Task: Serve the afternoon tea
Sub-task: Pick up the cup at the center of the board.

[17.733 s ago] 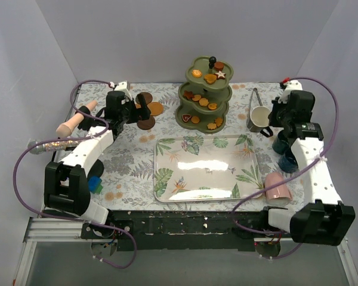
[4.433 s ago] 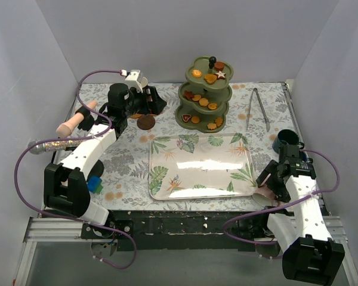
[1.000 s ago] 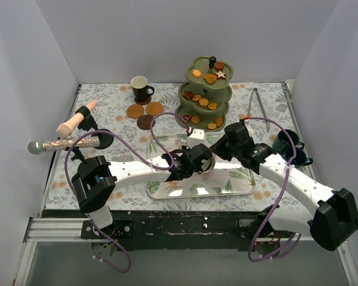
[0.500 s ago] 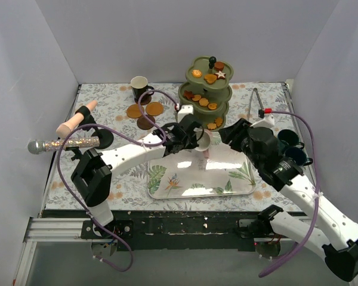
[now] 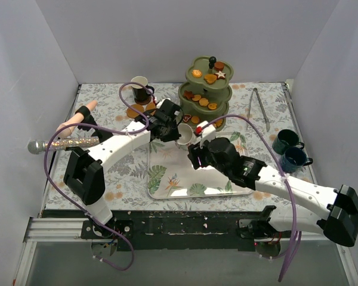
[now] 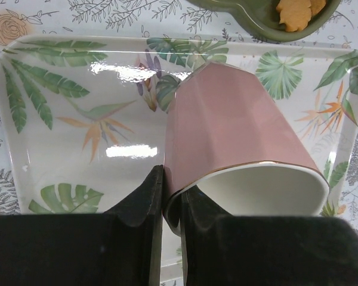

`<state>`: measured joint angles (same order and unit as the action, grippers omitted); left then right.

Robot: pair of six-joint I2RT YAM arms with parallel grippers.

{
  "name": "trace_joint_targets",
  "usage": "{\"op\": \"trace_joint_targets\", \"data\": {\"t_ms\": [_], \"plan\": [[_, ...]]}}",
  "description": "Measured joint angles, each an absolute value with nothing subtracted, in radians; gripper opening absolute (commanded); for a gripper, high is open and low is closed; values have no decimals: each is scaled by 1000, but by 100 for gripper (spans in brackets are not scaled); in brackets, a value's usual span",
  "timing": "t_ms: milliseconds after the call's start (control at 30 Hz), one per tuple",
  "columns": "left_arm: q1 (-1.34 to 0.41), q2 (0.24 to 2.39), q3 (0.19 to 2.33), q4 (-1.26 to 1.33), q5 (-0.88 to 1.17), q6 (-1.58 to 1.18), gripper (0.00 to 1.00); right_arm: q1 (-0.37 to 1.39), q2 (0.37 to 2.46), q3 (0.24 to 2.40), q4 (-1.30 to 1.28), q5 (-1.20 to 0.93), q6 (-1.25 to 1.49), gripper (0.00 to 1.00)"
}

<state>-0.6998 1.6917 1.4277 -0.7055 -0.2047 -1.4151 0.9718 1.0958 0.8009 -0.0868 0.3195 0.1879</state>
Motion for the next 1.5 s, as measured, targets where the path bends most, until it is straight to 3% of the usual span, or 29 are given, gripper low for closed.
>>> {"op": "trace_joint_targets", "data": {"t_ms": [233,467,567,667,733,767,800,867,1000,1133,1500], "plan": [[-688,1653,1428,-720,-171,-1430,0,1055,1270,818,4,460,109,68],[-688,1646,1427,-740,-151,-1437,0,1056,1361,821,89,577,52,61],[-688,1642,1427,-741,-141,-1439,0,1056,1400,822,141,597,12,40],[-688,1636,1425,-739,-129,-1441,0,1056,1436,822,177,615,-23,6],[-688,1631,1412,-732,-123,-1456,1,1056,1446,822,190,633,-37,1],[-687,1626,1403,-730,-119,-1471,10,1056,1448,822,191,643,-39,1],[-683,1622,1395,-727,-111,-1480,28,1058,1448,822,192,648,-46,1],[-681,1611,1381,-716,-99,-1473,51,1061,1446,822,191,651,-52,1],[-670,1557,1367,-691,-52,-1426,79,1037,1425,822,139,581,-62,1],[-644,1493,1364,-680,-30,-1364,87,983,1322,821,94,440,-102,1],[-606,1432,1414,-735,142,-1102,87,880,1163,771,-51,130,-264,1]]}}
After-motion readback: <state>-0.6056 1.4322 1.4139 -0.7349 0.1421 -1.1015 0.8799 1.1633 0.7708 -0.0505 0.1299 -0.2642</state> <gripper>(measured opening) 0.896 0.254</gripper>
